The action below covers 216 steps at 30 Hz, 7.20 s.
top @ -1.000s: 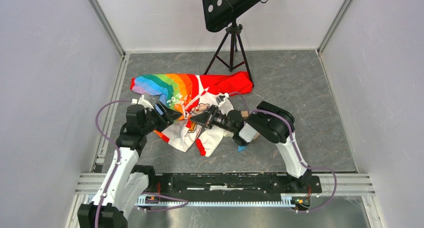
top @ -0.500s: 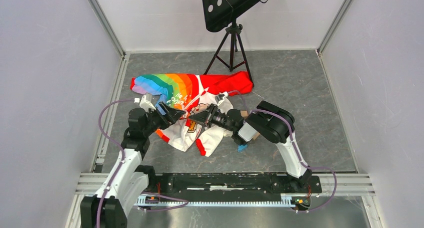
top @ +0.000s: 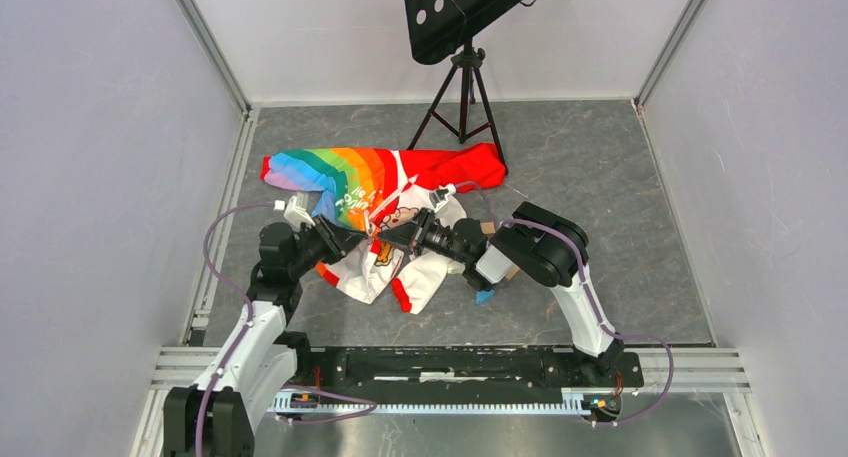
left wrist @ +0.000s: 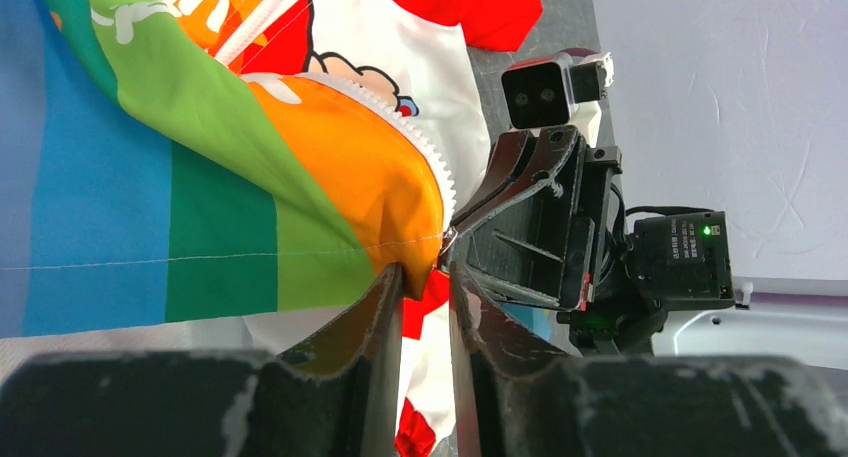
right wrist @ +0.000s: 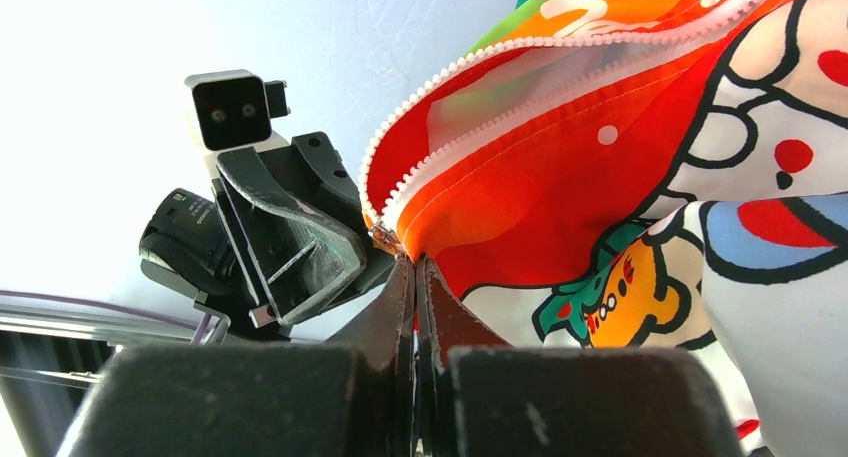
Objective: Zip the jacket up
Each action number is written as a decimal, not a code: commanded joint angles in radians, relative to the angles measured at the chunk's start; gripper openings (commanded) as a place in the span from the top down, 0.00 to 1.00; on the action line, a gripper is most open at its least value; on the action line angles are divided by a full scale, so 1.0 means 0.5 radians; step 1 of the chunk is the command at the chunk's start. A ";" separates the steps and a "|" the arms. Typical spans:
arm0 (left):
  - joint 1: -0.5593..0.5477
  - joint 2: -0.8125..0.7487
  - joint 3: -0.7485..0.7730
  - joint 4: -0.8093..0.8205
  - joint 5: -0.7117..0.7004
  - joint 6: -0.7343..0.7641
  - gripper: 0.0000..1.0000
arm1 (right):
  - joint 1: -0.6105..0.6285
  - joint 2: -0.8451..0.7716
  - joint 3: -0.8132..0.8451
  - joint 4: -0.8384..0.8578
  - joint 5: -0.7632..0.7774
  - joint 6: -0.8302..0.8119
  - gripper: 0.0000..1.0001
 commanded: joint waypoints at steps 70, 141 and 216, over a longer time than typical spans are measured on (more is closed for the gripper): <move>0.270 0.359 0.088 0.347 0.453 -0.214 0.42 | -0.031 -0.014 0.107 0.966 -0.045 0.065 1.00; 0.262 0.800 0.845 -1.182 0.685 0.348 0.98 | 0.302 -1.298 -0.283 -1.190 0.154 -3.913 0.24; 0.295 0.847 0.813 -1.130 0.752 0.336 0.98 | 0.821 -0.182 -0.033 0.219 1.242 -4.112 0.20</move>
